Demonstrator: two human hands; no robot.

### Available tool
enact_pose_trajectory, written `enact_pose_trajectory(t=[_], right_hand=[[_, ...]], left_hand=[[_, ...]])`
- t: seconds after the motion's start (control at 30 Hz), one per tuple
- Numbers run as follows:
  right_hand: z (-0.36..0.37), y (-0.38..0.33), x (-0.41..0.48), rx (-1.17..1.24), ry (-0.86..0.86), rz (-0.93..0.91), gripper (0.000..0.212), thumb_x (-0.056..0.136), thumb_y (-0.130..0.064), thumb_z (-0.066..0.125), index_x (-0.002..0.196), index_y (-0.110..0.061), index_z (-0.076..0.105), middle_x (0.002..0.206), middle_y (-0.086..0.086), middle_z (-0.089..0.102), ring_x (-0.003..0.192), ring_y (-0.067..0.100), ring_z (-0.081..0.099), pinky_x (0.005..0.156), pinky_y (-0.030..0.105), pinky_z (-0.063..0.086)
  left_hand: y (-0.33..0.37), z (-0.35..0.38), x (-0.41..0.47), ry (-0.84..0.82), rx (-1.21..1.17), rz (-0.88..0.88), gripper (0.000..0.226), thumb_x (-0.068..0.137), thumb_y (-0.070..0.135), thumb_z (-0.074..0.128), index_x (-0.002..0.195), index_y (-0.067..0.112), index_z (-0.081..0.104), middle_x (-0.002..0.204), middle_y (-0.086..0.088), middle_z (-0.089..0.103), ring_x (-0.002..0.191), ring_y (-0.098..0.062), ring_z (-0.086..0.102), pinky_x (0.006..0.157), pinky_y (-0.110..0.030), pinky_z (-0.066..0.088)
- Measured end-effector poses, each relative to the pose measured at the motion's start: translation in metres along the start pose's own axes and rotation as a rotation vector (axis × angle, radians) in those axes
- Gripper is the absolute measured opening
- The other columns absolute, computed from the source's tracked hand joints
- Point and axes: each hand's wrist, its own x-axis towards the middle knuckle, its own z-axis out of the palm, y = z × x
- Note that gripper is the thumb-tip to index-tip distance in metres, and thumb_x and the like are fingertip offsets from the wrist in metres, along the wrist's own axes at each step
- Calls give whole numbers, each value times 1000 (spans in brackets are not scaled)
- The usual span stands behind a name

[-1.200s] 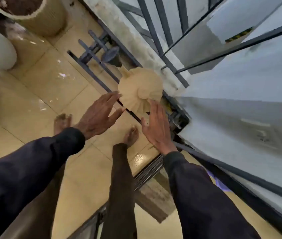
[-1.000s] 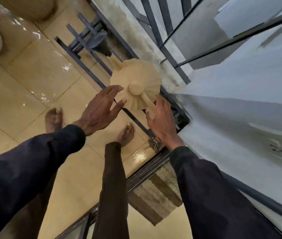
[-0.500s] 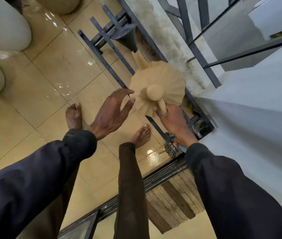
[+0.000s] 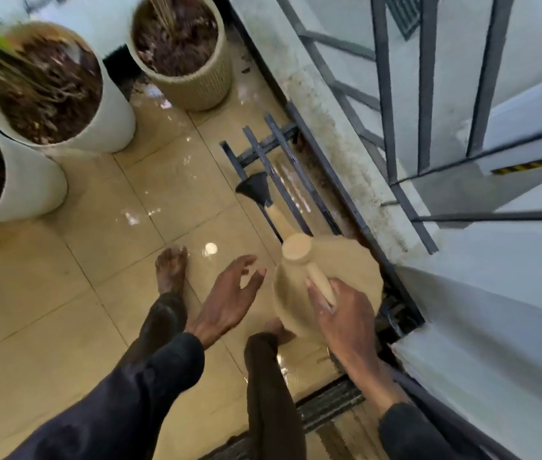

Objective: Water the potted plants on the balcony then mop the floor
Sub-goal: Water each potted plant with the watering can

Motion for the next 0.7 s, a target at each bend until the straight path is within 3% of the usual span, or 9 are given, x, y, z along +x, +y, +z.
enact_pose_trajectory(t=[0.1,0.2,0.3,0.4,0.5,0.6,0.7], right_hand=[[-4,-59,-8,45,20,-1,35,94,-53,59,96,-23,75,74,-19,66,67,-6,65,62,11,53],[-8,-114,-2,116,24,37,32,91,-58,60,87,-29,72,76,-16,70,75,-1,69,70,22,60],[-7,-169,9,208,16,65,26,91,-52,67,79,-29,72,73,-11,72,72,3,69,68,24,59],[-6,-224,24,287,6,72,36,91,-50,69,73,-20,71,68,-1,70,60,12,64,51,17,48],[-6,-273,44,322,16,76,42,95,-44,70,68,-11,68,59,9,63,52,25,55,46,23,42],[-3,-312,69,332,-4,60,49,95,-42,71,62,-9,57,48,-5,47,47,15,45,47,28,40],[-2,-339,90,344,3,8,50,96,-42,71,68,-1,60,53,-2,51,50,16,50,49,33,44]], left_hand=[[-12,-30,-5,-61,-327,-212,70,96,65,48,155,28,38,159,2,41,137,-17,45,113,-39,40],[-23,-65,-2,-103,-559,-284,77,90,73,51,156,37,35,161,7,36,142,-20,42,118,-49,38],[-26,-105,5,-129,-760,-295,67,88,70,55,147,41,48,148,8,54,131,-18,53,108,-50,48],[-24,-144,21,-113,-916,-335,51,83,72,60,127,47,65,126,14,70,119,-17,63,99,-50,56],[-27,-177,44,-148,-1159,-329,46,88,63,64,123,34,71,128,1,72,118,-23,67,100,-51,54],[-23,-211,65,-183,-1297,-321,46,97,52,59,129,21,68,129,-8,71,122,-27,66,108,-50,49],[-15,-239,81,-234,-1359,-286,50,95,53,62,134,22,66,134,-7,69,128,-28,62,108,-48,49]])
